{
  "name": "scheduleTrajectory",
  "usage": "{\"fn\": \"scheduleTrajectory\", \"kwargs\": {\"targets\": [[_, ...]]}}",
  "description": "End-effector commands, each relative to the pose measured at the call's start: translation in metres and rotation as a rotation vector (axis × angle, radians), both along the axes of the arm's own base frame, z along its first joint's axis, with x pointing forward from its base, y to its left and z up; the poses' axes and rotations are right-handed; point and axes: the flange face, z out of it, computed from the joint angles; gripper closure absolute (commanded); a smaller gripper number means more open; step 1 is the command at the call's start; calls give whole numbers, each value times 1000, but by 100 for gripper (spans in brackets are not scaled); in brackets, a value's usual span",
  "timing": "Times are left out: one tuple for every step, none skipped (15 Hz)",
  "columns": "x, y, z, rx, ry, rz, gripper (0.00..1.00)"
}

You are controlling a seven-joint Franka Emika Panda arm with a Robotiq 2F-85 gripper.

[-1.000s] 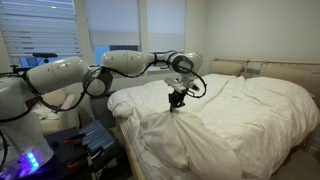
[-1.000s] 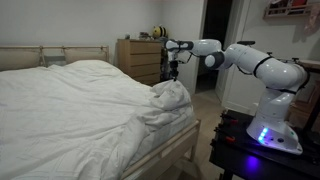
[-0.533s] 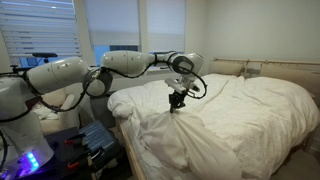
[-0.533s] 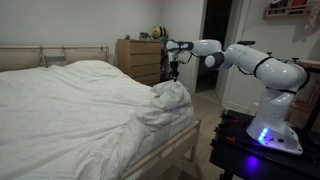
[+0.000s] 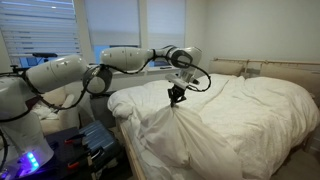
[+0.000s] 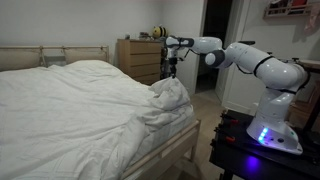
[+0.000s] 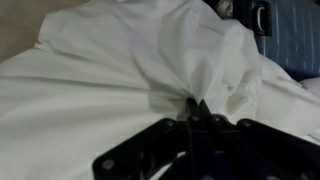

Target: Completely cover the white blanket over the bed

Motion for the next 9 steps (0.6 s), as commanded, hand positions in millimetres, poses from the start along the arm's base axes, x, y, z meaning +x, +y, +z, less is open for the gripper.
{"fn": "scheduleTrajectory", "kwargs": {"targets": [[-6, 14, 50, 78, -58, 177, 100], [-7, 16, 58, 94, -70, 229, 100], [-9, 19, 64, 110, -79, 271, 100], [-11, 21, 71, 127, -84, 311, 100], [-12, 24, 76, 139, -90, 347, 100], [-15, 26, 81, 155, -90, 378, 100], [-18, 29, 86, 172, -82, 412, 100], [-20, 32, 90, 184, -78, 438, 100], [-23, 33, 94, 195, -69, 462, 100]]}}
